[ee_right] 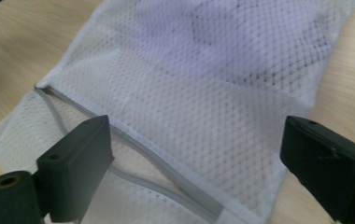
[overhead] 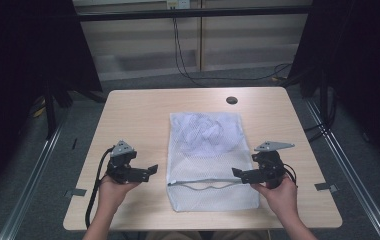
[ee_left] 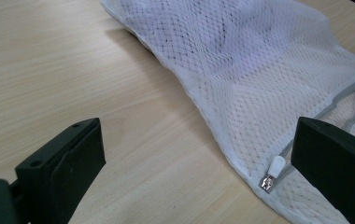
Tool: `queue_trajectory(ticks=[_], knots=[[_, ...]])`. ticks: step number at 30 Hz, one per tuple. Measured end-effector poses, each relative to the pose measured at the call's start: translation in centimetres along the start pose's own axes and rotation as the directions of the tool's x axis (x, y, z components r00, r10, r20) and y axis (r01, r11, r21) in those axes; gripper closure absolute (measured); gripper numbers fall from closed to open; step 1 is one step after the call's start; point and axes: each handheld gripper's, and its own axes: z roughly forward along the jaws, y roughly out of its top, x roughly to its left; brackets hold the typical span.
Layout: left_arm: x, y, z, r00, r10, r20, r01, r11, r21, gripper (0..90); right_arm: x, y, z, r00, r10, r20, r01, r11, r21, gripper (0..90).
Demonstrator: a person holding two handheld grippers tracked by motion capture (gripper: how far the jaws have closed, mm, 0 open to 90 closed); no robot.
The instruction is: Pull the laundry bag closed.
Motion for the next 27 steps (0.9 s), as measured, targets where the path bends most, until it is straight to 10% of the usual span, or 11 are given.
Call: queue_trajectory(ticks=[27], knots=[[0.1, -0.2, 0.1, 0.9994, 0.006, 0.033, -0.006, 0.9999, 0.012, 3.8, 2.9, 1.7, 3.3, 0.9929, 0.033, -0.115, -0.029, 0.999, 0.036, 10.4]])
